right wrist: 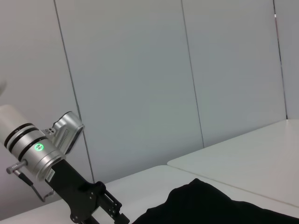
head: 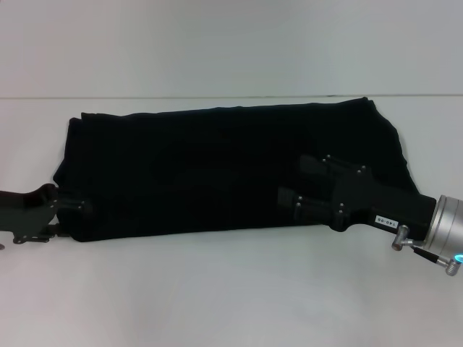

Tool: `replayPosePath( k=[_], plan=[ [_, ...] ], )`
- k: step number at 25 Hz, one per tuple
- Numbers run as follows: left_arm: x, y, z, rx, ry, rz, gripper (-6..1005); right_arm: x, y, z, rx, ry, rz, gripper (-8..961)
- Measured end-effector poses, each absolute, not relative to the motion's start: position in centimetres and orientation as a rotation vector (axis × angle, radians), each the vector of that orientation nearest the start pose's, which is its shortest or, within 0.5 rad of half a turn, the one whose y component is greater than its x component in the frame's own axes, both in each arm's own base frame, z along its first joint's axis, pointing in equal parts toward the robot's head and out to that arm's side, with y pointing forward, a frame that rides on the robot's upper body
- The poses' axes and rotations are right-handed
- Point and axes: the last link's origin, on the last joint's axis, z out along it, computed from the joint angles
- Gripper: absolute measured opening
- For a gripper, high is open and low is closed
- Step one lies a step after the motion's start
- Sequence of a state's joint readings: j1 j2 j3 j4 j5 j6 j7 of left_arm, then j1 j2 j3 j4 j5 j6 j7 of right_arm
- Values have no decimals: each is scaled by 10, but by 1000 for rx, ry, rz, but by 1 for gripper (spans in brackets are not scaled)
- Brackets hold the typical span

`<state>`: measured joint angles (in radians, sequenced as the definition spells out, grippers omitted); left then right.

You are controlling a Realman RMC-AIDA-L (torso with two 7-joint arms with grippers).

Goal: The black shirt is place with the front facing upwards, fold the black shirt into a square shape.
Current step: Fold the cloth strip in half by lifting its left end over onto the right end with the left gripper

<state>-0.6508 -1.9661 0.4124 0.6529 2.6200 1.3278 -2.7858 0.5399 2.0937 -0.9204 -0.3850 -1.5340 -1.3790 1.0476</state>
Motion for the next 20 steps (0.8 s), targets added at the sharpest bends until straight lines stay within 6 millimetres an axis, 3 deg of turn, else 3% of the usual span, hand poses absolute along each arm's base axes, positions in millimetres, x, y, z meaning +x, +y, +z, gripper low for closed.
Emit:
replayPosePath(
  k=[7, 18, 20],
  plan=[
    [-335, 368, 57, 2099, 2813, 412, 656, 246, 335, -44, -2538, 497, 935, 838],
    [-331, 371, 54, 2146, 2793, 364, 287, 246, 335, -43, -2535, 496, 935, 838],
    [-331, 372, 56, 2147, 2798, 368, 295, 246, 335, -43, -2535, 496, 935, 838]
  ],
)
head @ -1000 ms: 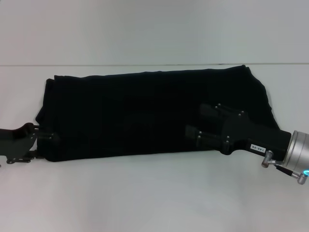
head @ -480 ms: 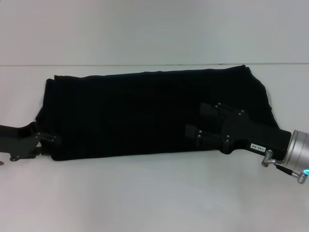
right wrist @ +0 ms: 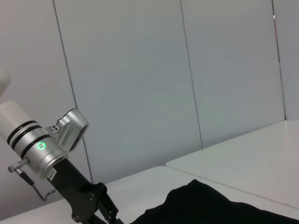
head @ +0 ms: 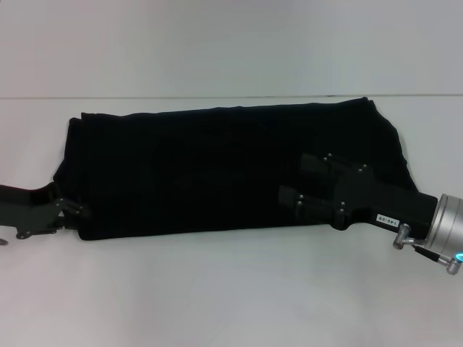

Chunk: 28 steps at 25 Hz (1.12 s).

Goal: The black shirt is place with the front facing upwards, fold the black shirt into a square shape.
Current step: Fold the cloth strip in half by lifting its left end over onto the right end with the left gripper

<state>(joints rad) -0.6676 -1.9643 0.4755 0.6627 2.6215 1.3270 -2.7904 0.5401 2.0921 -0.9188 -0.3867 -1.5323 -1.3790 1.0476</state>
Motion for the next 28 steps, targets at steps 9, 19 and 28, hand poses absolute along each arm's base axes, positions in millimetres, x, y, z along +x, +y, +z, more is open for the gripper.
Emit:
replayPosePath(
  k=[9, 19, 28],
  plan=[
    [-333, 370, 58, 2155, 2804, 359, 367, 246, 335, -43, -2535, 497, 935, 838],
    [-331, 371, 58, 2165, 2798, 350, 615, 246, 335, -43, -2536, 495, 936, 838],
    [-328, 373, 58, 2181, 2778, 342, 788, 245, 335, -44, -2537, 481, 935, 838]
  ],
)
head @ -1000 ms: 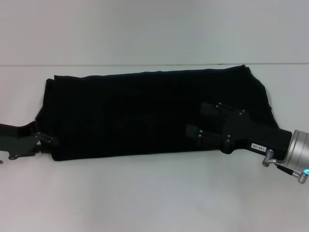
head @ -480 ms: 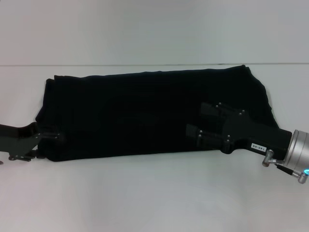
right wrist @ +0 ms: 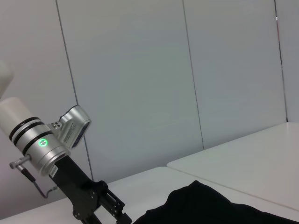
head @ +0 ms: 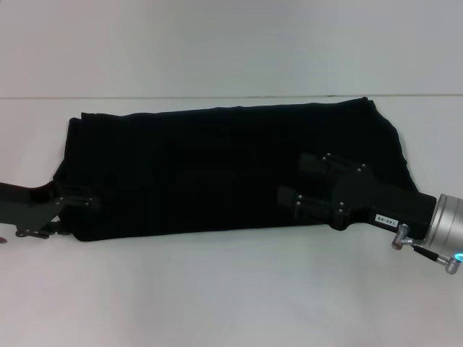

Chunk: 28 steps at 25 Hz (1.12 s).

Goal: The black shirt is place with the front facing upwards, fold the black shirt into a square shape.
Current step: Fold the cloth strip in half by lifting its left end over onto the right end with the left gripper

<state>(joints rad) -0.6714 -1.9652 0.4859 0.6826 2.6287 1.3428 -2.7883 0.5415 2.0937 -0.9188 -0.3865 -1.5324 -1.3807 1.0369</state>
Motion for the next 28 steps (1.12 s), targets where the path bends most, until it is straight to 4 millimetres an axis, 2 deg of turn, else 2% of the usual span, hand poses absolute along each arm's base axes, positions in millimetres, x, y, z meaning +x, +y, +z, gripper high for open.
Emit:
replayPosePath(
  k=[13, 23, 28],
  plan=[
    [-327, 375, 59, 2200, 2773, 317, 779, 246, 336, -43, -2531, 483, 937, 838],
    [-323, 378, 58, 2312, 2736, 176, 772, 245, 336, -42, -2527, 483, 939, 838],
    [-321, 379, 57, 2314, 2729, 173, 768, 245, 336, -42, -2527, 482, 939, 838]
  ],
)
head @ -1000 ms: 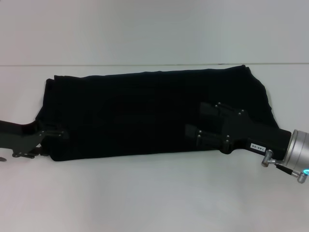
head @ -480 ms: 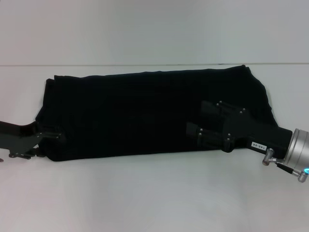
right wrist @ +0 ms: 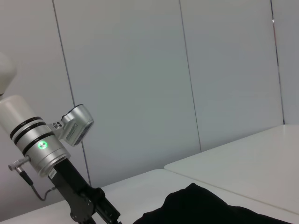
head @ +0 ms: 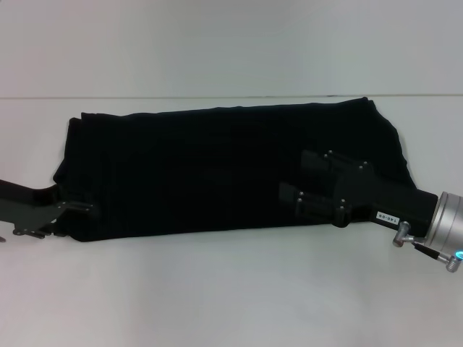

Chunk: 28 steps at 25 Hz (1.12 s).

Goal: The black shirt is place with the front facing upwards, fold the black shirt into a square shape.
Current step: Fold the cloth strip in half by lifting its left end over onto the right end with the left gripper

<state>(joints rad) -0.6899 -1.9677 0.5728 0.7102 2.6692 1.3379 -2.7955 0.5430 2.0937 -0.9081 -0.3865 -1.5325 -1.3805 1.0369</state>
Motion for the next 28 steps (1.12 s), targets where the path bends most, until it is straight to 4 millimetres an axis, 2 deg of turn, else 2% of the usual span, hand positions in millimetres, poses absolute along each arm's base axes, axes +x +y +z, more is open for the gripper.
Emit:
replayPosePath(
  k=[7, 18, 23, 28],
  plan=[
    [-319, 380, 57, 2300, 2734, 190, 763, 245, 337, -42, -2527, 482, 939, 838],
    [-317, 383, 59, 2308, 2735, 164, 558, 245, 337, -42, -2528, 480, 940, 838],
    [-317, 383, 57, 2338, 2732, 91, 358, 244, 337, -42, -2528, 479, 940, 838],
    [-317, 384, 56, 2345, 2730, 73, 290, 244, 337, -42, -2528, 479, 940, 838]
  ],
)
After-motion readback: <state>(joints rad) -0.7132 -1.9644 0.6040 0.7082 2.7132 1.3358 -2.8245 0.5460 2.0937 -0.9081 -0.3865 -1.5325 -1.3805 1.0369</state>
